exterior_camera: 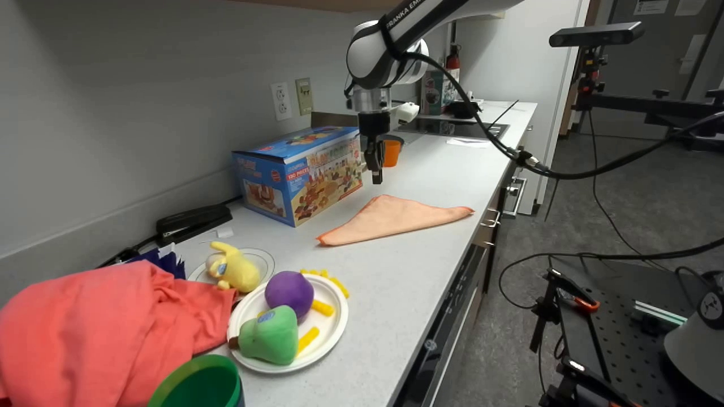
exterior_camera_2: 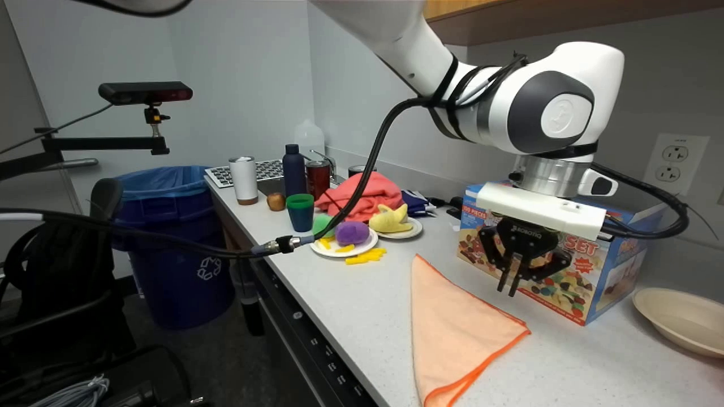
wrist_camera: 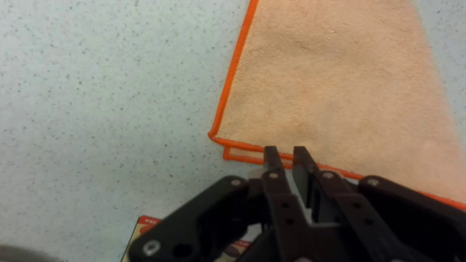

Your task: Unfold the peach towel on the countertop.

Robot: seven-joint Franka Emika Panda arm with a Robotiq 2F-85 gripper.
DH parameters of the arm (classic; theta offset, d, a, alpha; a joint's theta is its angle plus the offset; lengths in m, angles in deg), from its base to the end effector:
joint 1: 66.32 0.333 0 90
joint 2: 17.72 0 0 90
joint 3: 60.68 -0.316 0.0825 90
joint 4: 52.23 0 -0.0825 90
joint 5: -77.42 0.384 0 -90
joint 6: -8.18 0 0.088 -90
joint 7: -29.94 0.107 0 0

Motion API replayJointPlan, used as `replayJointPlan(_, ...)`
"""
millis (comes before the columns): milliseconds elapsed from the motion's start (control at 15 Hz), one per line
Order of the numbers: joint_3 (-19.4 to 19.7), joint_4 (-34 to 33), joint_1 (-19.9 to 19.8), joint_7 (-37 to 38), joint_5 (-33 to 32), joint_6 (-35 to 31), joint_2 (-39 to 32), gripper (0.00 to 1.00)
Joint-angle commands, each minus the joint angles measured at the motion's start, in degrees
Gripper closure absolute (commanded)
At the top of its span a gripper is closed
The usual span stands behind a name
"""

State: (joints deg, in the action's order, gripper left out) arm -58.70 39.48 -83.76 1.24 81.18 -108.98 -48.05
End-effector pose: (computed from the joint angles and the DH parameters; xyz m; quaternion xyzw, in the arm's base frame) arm 0.6422 -0.2195 0.3164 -0.9967 -0.0666 0.0306 0.0353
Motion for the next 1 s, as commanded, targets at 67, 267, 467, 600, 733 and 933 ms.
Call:
replayJointPlan(67, 1.60, 0.27, -0.53, 1.19, -0.21, -2.55, -1.04, 0.43)
replayJointPlan(267, 2.03, -0.86, -2.07, 0.33, 0.80, -3.99, -2.65, 0.21)
replayJointPlan(467, 1.80, -1.46, -3.38, 0.31, 1.70, -4.23, -4.06, 0.01)
replayJointPlan(600, 1.72, -1.34, -3.66, 0.53, 1.56, -4.26, -4.58, 0.00)
replayJointPlan(733, 1.74, -1.08, -3.46, 0.71, 1.02, -4.25, -5.11, 0.05)
replayJointPlan(933, 1.54, -1.33, -3.26, 0.88, 0.89, -4.16, -6.03, 0.19)
